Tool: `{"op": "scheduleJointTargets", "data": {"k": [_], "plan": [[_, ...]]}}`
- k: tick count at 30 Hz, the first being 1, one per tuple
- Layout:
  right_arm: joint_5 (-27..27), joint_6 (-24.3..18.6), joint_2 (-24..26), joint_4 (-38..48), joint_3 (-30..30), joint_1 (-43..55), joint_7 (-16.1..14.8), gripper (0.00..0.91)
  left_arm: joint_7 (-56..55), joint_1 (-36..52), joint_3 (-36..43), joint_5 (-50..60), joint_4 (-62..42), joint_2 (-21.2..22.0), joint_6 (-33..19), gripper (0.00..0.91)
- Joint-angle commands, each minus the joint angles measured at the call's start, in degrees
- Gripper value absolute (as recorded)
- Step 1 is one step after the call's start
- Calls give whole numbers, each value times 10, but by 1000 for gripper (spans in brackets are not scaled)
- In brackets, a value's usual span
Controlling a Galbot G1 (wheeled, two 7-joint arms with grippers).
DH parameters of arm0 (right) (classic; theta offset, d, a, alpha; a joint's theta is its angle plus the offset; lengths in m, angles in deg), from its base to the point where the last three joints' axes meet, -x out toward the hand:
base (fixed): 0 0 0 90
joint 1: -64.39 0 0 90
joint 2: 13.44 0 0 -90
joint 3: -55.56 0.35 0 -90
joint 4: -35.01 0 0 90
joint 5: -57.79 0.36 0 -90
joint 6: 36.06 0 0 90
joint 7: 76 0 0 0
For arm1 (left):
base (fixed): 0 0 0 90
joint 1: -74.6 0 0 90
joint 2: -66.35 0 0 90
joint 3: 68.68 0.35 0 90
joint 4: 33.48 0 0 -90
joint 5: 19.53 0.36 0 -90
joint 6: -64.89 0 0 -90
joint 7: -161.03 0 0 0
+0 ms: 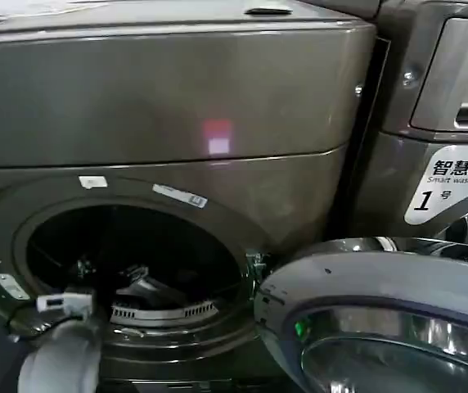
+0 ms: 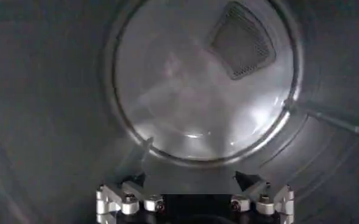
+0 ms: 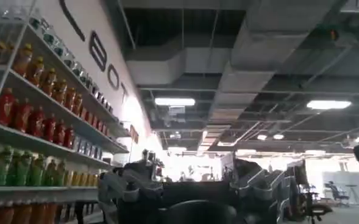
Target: Grasp the clothes from the dryer.
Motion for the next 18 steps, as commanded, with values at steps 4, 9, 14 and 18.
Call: {"op": "scheduleJointTargets", "data": {"k": [4,9,14,18], "plan": [[-19,-4,0,5,-18,8,-2,907,437,145,2,357,-122,-82,-258,907],[-20,-4,2,2,-18,9,-5,907,571,164,-8,445,-117,-111,-419,907],[-21,-3,-3,-7,-22,9,-6,907,630,189,-15,440,-130,-116,-564,907],[-21,-4,-4,-7,-23,6,-5,907,630,200,-1,522,-140,-125,-609,907]]}}
